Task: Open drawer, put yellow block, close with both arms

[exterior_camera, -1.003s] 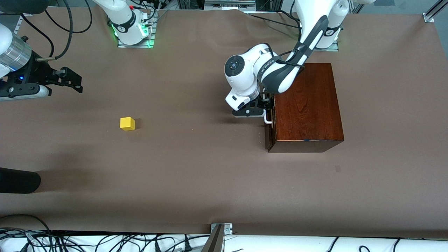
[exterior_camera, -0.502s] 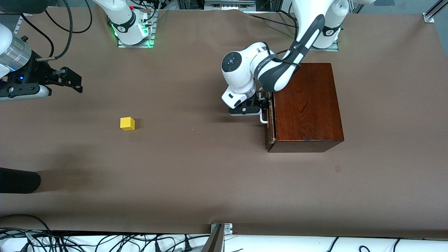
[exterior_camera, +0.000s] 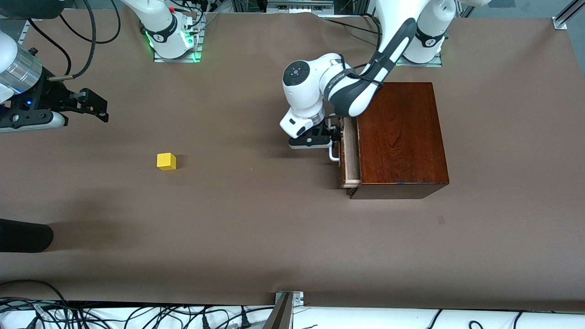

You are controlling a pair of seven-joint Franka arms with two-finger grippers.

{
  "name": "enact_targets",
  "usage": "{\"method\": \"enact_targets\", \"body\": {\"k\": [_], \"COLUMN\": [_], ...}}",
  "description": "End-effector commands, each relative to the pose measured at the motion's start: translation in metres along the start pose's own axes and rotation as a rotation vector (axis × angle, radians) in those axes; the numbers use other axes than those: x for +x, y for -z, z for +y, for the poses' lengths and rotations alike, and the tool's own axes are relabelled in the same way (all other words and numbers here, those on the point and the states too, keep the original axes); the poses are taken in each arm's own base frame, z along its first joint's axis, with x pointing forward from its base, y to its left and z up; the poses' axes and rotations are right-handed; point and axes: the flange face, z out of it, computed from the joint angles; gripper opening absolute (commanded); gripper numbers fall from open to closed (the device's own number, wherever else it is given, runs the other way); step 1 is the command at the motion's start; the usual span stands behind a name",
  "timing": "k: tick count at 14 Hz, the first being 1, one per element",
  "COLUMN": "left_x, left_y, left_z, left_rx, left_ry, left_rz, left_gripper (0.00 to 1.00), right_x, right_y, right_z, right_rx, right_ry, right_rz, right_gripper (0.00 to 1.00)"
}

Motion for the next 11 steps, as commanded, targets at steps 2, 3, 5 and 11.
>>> {"method": "enact_targets", "body": {"k": [2, 3, 5, 11], "left_x": [-0.001, -0.003, -0.005, 0.005], "left_y": [-0.003, -0.006, -0.012, 0.003], "left_z": [0.066, 0.069, 0.071, 0.078], "left_rx": [-0.143, -0.143, -0.138, -0.162], "left_ry": [0.041, 0.04, 0.035, 0.039], "left_rz": [0.03, 0.026, 0.019, 0.046], "left_gripper": [1.0, 1.0, 1.0, 1.0], "right_x": [0.006, 0.006, 0.008, 0.028], "right_y": [0.0, -0.005, -0.008, -0.058], "right_z": [-0.017, -0.018, -0.019, -0.02], "right_rx": [0.004, 0.004, 0.013, -0.003], "right_ry": [0.031, 0.024, 0.02, 0.025], "right_rz": [0.015, 0.003, 0.001, -0.07], "right_gripper": [1.0, 1.0, 1.0, 1.0]}}
